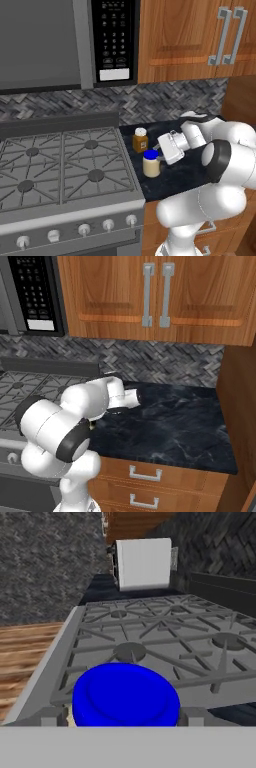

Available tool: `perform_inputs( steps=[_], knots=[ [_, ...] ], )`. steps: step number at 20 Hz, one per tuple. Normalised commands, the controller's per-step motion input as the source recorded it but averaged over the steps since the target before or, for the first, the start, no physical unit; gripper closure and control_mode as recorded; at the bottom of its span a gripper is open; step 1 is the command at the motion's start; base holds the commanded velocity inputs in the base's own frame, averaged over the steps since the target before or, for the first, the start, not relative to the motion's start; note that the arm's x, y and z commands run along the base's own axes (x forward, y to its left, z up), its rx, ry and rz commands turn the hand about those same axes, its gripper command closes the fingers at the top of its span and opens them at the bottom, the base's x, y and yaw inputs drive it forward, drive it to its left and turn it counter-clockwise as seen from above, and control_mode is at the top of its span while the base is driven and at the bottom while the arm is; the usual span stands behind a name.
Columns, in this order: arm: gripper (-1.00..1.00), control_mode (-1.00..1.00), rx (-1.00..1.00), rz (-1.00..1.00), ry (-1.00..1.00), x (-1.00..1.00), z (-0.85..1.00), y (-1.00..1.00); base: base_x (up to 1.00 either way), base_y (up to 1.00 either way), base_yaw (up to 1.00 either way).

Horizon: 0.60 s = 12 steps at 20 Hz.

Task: Collect the turmeric, mayonnaise, and shaker from the cabinet and place them next to the stove.

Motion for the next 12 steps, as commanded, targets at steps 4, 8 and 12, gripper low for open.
perform_inputs(
  steps=[4, 8, 12],
  knots=[
    [-1.00, -1.00, 0.00, 0.00, 0.00, -0.14, 0.03, 0.00, 0.00, 0.00, 0.00],
    [-1.00, -1.00, 0.00, 0.00, 0.00, -0.14, 0.17, -0.02, 0.00, 0.00, 0.00],
    [-1.00, -1.00, 0.00, 0.00, 0.00, -0.09, 0.26, 0.00, 0.00, 0.00, 0.00]
  ],
)
